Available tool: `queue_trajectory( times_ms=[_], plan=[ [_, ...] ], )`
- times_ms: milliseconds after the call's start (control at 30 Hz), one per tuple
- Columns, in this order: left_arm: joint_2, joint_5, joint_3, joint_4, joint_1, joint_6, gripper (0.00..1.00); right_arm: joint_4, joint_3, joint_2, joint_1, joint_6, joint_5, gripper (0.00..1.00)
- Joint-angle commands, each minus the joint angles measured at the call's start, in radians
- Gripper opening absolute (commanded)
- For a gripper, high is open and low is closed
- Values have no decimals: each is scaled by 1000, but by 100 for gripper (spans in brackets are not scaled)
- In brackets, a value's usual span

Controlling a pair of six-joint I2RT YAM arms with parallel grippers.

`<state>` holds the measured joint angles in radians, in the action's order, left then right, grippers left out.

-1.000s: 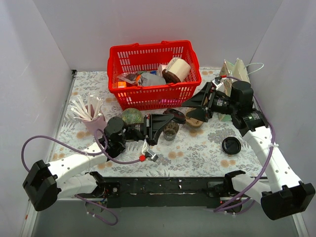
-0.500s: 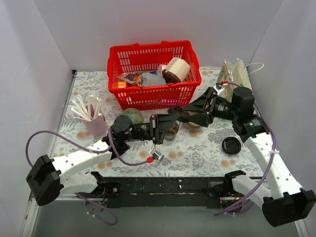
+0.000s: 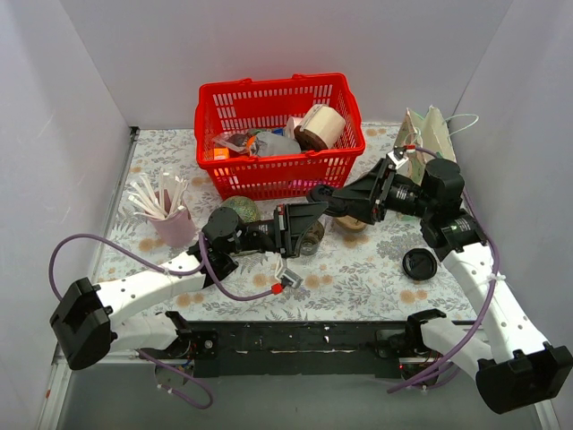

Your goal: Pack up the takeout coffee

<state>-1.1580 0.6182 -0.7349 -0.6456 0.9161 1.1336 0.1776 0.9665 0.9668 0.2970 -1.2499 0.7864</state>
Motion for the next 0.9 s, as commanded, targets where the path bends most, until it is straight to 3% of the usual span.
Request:
queue_trajectory(
  times_ms=[0,267,600,633,700,733,800,867],
  plan=[
    [-22,-18,-18,-60,7,29,0,-110,3,-40,8,-46,-9,66],
    [-43,-28,-14,-112,12,28,0,-162,0,-50,10,-78,-7,58],
    [-2,-37,31,-86,18,11,0,-237,-37,-79,10,-123,-76,29],
    [3,-41,32,-66,20,9,4,-239,-37,-86,8,-126,-82,24],
    [7,-48,38,-52,18,2,7,-245,-35,-91,10,-129,-91,22],
    [12,-49,40,-42,21,-12,17,-245,-37,-96,8,-131,-95,22],
    [18,-46,46,-32,21,-34,21,-254,-38,-102,10,-134,-101,22],
    [21,-51,52,-23,26,-58,46,-265,-43,-106,10,-146,-101,20]
  ],
)
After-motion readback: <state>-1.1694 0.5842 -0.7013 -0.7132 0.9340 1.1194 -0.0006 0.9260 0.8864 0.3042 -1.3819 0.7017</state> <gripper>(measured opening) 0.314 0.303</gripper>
